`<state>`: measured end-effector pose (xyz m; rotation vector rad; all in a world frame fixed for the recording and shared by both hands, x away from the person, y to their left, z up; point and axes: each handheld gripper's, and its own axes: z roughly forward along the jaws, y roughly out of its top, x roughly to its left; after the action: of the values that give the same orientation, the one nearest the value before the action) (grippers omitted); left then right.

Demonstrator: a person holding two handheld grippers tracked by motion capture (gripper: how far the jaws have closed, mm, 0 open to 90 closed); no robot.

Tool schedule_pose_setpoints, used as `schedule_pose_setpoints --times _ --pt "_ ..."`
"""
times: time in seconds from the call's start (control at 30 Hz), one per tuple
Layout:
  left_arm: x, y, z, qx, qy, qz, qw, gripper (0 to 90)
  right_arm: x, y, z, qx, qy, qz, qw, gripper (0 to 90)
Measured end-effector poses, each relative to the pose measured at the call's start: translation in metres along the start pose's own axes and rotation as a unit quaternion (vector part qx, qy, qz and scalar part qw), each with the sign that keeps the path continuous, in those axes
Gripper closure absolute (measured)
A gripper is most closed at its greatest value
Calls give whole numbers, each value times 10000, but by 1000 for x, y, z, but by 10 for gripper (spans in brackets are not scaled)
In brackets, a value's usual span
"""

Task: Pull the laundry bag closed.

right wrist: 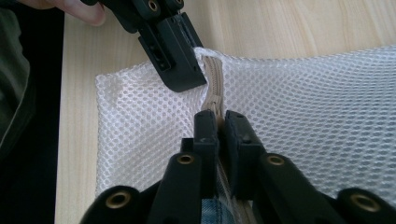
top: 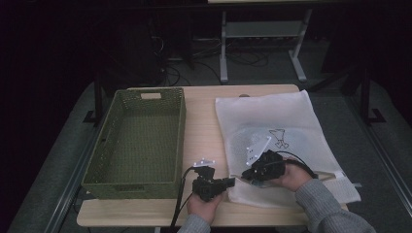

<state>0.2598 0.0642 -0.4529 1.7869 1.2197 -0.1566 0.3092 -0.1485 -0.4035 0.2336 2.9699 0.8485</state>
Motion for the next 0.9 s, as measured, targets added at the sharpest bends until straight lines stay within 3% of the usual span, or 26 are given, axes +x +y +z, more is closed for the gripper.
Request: schedule_pose_setpoints --times 0.17,0.3,0.33,0.37,0.43,0.47,0.5,0.53,0.67,0.7,0.9 --pt "-3 -1 2 9 57 15 10000 866 1 1 0 77 -28 12 10000 867" --pt "-2 -1 1 28 -25 23 10000 865 0 -2 1 9 24 4 10000 863" --pt "-1 -1 1 28 -43 12 10000 864 -2 -4 2 -27 84 116 9999 803" --pt "-2 -1 1 35 -68 34 10000 864 -2 -4 2 -27 84 116 9999 803" --pt "-1 -2 2 78 -80 50 9999 864 -7 -6 6 25 249 249 9994 736" --pt "0 -3 2 102 -99 52 9999 864 -11 -8 9 -21 454 417 9981 711" --pt "0 -3 2 102 -99 52 9999 864 -11 -8 9 -21 454 417 9981 711" --pt "2 -5 3 128 -101 47 9999 864 -15 -9 12 -40 606 504 9969 705" --pt "3 -5 3 120 -120 -9 9999 863 -13 -7 14 -13 632 426 9971 718" --pt "3 -5 2 111 -131 -11 9999 863 -9 -5 16 20 548 284 9981 738" --pt "2 -6 2 143 -142 36 9998 862 -6 -3 21 96 371 140 9992 811"
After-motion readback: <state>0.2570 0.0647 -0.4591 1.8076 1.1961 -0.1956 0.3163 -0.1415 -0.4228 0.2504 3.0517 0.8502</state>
